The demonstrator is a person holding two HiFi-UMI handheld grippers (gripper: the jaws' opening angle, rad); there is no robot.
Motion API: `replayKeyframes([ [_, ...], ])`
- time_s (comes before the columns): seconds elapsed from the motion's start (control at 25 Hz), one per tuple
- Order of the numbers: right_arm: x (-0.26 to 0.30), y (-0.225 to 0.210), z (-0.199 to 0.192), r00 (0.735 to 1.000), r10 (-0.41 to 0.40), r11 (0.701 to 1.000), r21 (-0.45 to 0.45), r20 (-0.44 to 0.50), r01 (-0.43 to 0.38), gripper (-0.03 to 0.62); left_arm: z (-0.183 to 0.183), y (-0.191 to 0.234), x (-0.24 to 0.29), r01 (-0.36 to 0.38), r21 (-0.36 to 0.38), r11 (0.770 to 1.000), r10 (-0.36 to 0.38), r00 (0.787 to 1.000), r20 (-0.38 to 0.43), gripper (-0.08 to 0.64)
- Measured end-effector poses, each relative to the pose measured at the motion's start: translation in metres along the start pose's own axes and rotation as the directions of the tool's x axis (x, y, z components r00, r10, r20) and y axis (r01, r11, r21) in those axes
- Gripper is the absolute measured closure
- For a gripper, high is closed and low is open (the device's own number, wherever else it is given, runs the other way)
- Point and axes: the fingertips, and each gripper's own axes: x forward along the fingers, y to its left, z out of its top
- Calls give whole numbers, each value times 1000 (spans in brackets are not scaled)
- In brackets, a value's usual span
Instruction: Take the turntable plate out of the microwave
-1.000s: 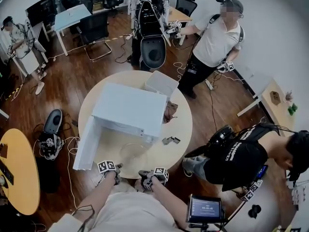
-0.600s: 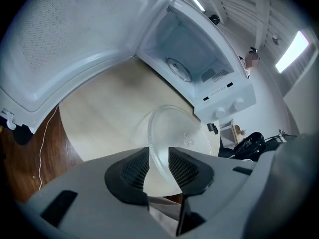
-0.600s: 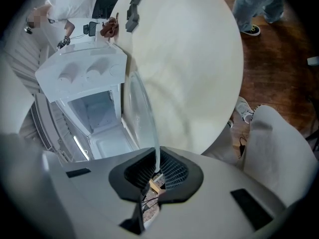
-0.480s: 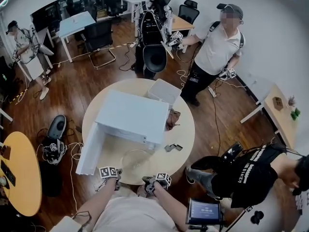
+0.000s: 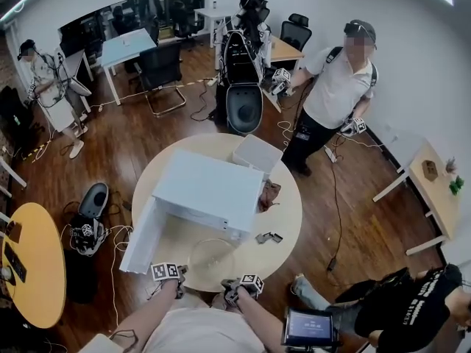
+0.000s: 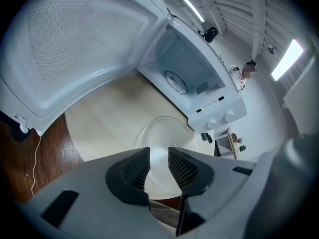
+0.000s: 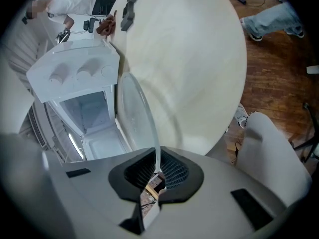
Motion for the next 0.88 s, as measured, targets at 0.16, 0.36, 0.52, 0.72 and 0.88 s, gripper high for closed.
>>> replayKeyframes([
  [0.16, 1, -7, 5, 1000, -18, 1000, -7, 0, 18, 561, 2, -6, -2, 6, 5, 1000, -6, 1000, 10, 453],
  [0.36, 4, -14, 10, 1000, -31, 999, -15, -2, 31, 561, 4, -15, -5, 22, 11, 1000, -22, 1000, 16, 453],
  [0.52, 6, -20, 15, 999, -42, 999, -24, -3, 42, 561, 3, -25, -6, 47, 11, 999, -47, 999, 15, 453],
  [0.72, 7, -25, 21, 999, -48, 998, -30, -6, 48, 561, 2, -36, -6, 57, 20, 998, -57, 998, 10, 453],
  [0.88, 9, -25, 25, 999, -43, 999, -32, -15, 43, 561, 4, -41, -6, 57, 24, 998, -57, 998, 8, 453],
])
